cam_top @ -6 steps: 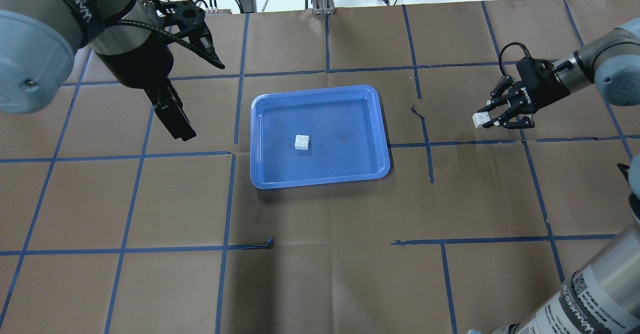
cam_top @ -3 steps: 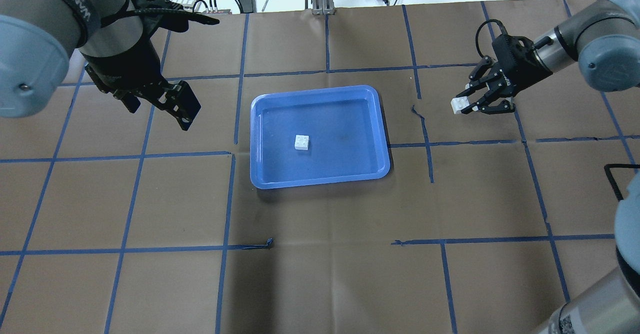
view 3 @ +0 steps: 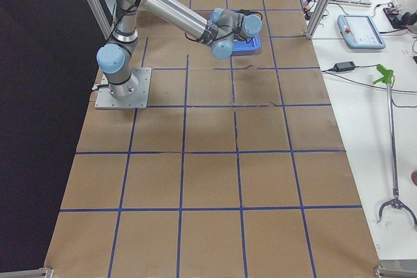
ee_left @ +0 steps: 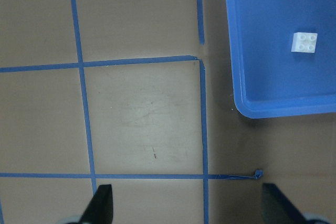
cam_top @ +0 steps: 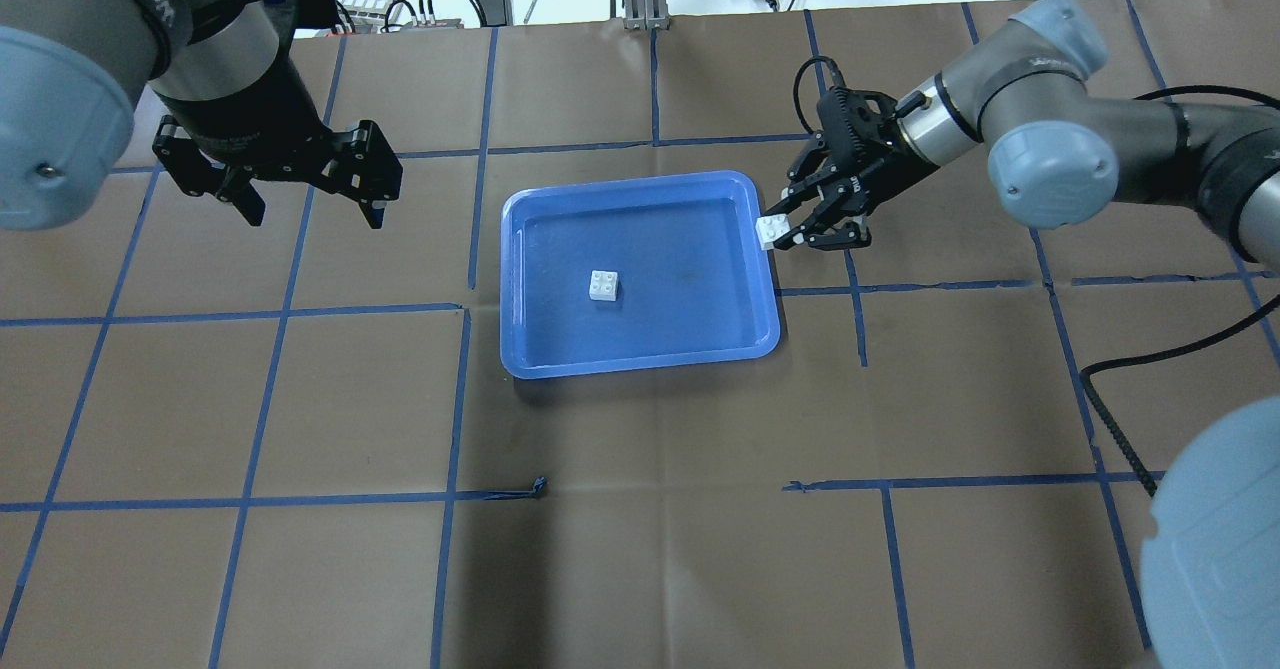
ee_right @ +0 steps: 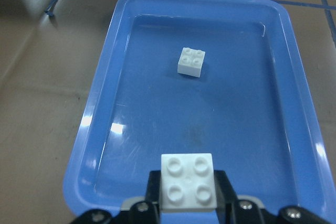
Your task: Assemble white blocks and place on blue tray
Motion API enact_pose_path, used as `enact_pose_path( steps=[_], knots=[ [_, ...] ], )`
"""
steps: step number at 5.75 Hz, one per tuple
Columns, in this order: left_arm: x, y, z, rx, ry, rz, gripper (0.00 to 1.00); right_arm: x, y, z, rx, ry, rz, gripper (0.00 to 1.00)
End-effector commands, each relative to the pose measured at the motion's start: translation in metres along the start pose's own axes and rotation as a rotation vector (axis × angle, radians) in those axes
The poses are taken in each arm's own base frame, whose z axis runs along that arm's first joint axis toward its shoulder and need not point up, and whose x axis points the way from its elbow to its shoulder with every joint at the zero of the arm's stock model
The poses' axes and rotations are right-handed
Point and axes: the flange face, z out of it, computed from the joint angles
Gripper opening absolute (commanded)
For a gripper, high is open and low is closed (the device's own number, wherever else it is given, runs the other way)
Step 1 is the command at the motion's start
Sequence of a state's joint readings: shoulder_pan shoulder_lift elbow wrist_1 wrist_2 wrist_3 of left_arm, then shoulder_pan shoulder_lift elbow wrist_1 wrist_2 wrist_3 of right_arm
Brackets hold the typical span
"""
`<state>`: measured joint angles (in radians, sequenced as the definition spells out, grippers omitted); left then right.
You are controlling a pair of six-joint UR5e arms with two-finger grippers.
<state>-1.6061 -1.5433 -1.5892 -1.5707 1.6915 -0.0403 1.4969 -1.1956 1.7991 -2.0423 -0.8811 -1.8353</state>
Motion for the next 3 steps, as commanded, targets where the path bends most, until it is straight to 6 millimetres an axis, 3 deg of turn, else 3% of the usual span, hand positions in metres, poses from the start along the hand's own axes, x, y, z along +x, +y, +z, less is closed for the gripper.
enact_pose_path(
  steps=[1,3],
  knots=[
    [0.0,-0.004,-0.001,0.026,0.002,-0.012,0.99,-0.011,-0.047,0.07,-0.005,0.085,0.077,0.19],
    [0.001,-0.003,0.001,0.023,-0.003,-0.009,0.99,-0.012,-0.041,0.128,0.009,0.123,0.143,0.19]
  ],
)
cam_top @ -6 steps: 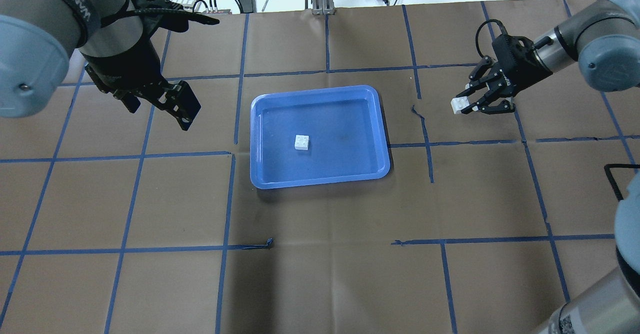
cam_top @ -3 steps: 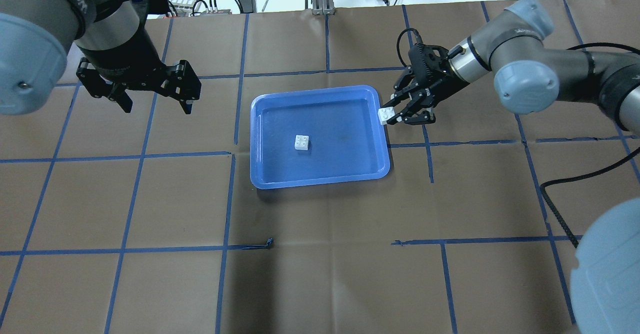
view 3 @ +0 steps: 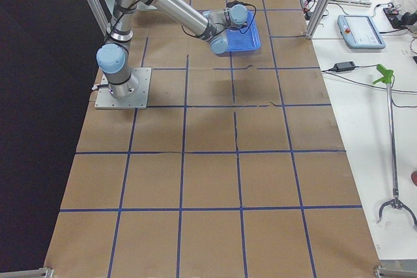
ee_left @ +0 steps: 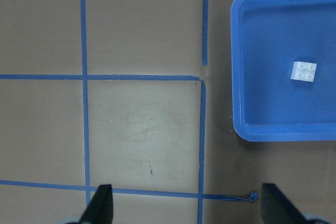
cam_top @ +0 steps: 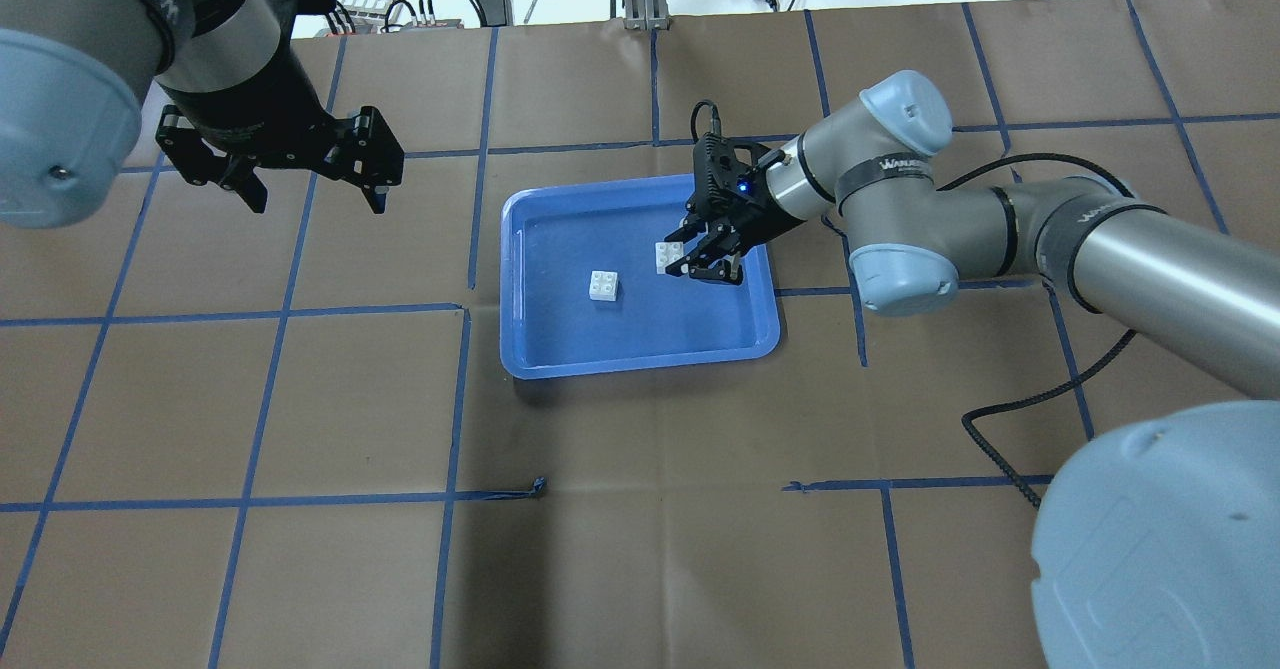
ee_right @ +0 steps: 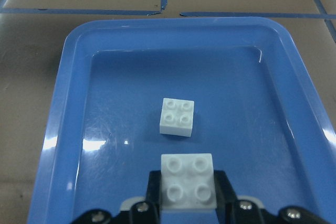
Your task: Assemble white blocks and place on blue tray
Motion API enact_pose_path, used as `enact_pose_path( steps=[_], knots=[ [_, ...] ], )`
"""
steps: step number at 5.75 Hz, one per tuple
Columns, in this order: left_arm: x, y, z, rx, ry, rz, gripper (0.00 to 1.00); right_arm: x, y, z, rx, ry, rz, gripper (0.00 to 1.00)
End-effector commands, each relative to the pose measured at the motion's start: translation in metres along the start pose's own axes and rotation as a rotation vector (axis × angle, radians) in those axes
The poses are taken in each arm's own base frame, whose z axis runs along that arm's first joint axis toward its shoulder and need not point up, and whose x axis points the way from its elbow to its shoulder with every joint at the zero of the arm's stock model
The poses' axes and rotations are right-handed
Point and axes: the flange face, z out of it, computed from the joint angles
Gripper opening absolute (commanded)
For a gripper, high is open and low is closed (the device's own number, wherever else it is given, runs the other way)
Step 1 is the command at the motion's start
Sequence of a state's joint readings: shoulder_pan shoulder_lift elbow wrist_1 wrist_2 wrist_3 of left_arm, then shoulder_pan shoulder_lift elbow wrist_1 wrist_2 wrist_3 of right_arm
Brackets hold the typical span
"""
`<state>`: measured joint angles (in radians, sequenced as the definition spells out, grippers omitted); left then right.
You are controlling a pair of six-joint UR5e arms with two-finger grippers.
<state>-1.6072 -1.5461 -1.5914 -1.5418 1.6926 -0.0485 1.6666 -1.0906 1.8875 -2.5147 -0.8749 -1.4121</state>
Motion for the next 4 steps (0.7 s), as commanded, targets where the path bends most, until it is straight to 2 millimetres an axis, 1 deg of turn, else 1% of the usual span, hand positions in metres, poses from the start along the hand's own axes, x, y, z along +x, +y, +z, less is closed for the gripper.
enact_pose_path(
  steps=[1,2,4],
  knots=[
    [0.0,0.0,0.001,-0.001,-0.006,0.001,0.99,-0.004,0.011,0.035,0.006,0.014,0.052,0.19],
    [-0.001,0.001,0.0,0.003,-0.007,0.001,0.99,-0.01,0.013,0.04,0.006,0.001,0.061,0.19],
    [-0.002,0.003,-0.001,0.004,-0.008,-0.001,0.99,-0.019,0.003,0.049,0.009,-0.005,0.085,0.19]
  ],
)
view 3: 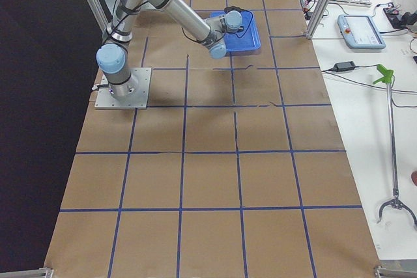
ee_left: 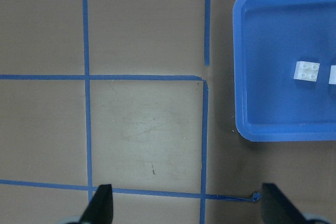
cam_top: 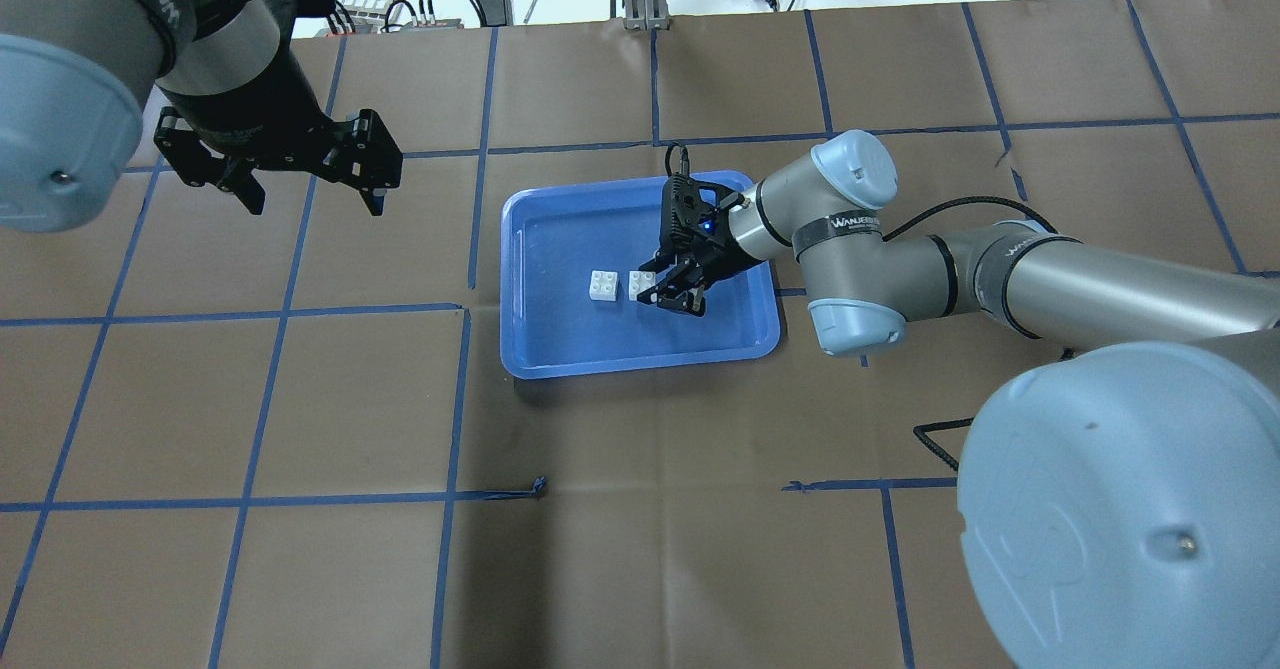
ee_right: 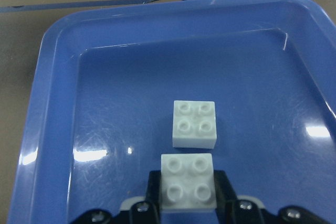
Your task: Assemble white blocks and place on blue tray
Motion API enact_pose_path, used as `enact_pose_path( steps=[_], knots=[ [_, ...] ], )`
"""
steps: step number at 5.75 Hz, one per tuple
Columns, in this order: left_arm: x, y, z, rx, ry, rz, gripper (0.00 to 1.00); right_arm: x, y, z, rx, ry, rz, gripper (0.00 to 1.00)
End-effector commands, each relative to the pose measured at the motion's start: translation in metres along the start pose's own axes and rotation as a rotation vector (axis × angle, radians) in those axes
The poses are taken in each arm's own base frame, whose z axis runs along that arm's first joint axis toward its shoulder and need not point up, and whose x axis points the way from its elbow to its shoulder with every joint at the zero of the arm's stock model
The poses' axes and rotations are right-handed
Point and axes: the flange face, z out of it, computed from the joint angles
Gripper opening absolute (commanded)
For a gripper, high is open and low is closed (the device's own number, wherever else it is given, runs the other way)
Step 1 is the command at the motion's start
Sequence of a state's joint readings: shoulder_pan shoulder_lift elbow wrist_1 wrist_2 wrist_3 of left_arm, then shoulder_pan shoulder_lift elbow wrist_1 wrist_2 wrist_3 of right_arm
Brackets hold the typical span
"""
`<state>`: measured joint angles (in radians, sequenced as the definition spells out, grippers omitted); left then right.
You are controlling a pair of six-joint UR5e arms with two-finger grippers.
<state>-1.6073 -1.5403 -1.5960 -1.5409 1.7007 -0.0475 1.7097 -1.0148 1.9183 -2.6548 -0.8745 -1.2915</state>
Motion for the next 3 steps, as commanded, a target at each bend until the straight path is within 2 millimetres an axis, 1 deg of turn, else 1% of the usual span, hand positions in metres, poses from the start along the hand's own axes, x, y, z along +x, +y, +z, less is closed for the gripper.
enact_pose_path(
  steps=[1,3],
  knots=[
    [-0.0009,0.0023,-0.001,0.002,0.0,0.0,0.99,-0.0038,-0.0002,0.0103,0.001,-0.006,0.022,0.19],
    [-0.0001,0.0025,-0.0005,0.002,0.0,0.002,0.99,-0.004,0.001,0.0129,0.001,-0.006,0.021,0.19]
  ],
)
